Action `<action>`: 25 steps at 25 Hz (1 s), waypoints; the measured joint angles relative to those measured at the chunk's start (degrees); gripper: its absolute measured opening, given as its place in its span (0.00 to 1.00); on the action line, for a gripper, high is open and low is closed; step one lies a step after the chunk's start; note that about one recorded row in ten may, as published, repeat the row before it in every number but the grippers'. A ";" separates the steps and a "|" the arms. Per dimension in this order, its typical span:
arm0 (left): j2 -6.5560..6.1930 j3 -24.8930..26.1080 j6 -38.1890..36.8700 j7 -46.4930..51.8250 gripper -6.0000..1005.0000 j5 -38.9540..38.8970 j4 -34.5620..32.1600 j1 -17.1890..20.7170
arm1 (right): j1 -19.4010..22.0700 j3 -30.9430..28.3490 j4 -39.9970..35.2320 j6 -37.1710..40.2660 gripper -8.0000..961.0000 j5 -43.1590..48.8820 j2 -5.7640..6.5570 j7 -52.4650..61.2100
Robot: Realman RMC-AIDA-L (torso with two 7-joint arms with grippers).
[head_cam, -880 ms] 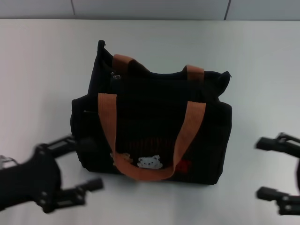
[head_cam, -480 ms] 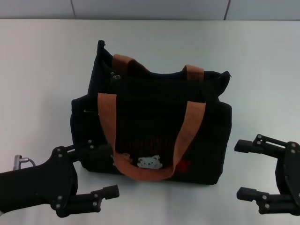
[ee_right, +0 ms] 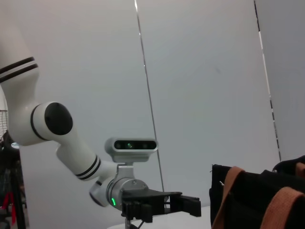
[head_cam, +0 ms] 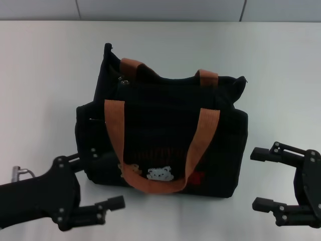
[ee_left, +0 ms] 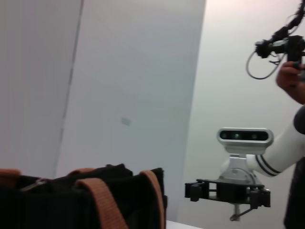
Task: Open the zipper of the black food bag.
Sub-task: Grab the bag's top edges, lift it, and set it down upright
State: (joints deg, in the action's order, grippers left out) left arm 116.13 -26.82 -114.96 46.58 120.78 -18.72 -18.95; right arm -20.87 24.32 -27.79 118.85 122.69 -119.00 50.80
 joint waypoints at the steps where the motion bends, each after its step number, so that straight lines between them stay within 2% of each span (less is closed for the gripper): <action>1: -0.10 0.60 -0.02 -0.12 0.73 -0.03 0.00 0.33 | 0.07 -0.08 0.03 -0.04 0.87 -0.08 0.00 0.00; 4: -0.63 3.13 -0.19 -0.25 0.72 -0.17 0.00 1.74 | 0.24 -0.17 0.13 -0.12 0.87 -0.24 0.00 -0.01; 10: -1.14 3.93 -0.19 0.08 0.70 -0.78 -0.90 3.40 | -0.06 -0.08 0.17 -0.39 0.87 -0.30 -0.04 -0.01; 13: -1.91 9.28 0.20 -0.57 0.70 -3.89 -1.28 7.07 | 0.29 -0.26 0.27 -0.39 0.87 -0.32 -0.08 -0.20; 16: -1.84 13.66 0.72 -0.98 0.69 -6.48 -1.29 9.17 | 0.47 -0.33 0.28 -0.41 0.87 -0.34 -0.09 -0.39; 18: -1.59 14.14 0.96 -1.23 0.68 -6.58 -1.32 9.13 | 0.35 -0.33 0.30 -0.45 0.87 -0.35 -0.10 -0.41; 20: -0.75 13.24 2.23 -1.33 0.68 -5.68 -1.31 7.67 | -0.02 -0.33 0.34 -0.48 0.87 -0.38 -0.15 -0.43; 22: 0.54 12.02 4.25 -1.38 0.67 -4.92 -1.30 5.92 | -0.26 -0.33 0.37 -0.48 0.87 -0.42 -0.16 -0.44; 23: 1.70 11.35 6.63 -1.59 0.67 -4.69 -1.24 4.44 | -0.34 -0.32 0.38 -0.48 0.87 -0.43 -0.17 -0.44; 25: 2.29 10.98 8.40 -2.55 0.66 -4.68 -0.45 3.39 | -0.45 -0.32 0.39 -0.48 0.87 -0.44 -0.21 -0.45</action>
State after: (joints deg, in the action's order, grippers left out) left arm 118.42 -15.83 -106.55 44.02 116.10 -19.17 -15.56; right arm -21.32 24.00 -27.40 118.37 122.25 -119.21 50.35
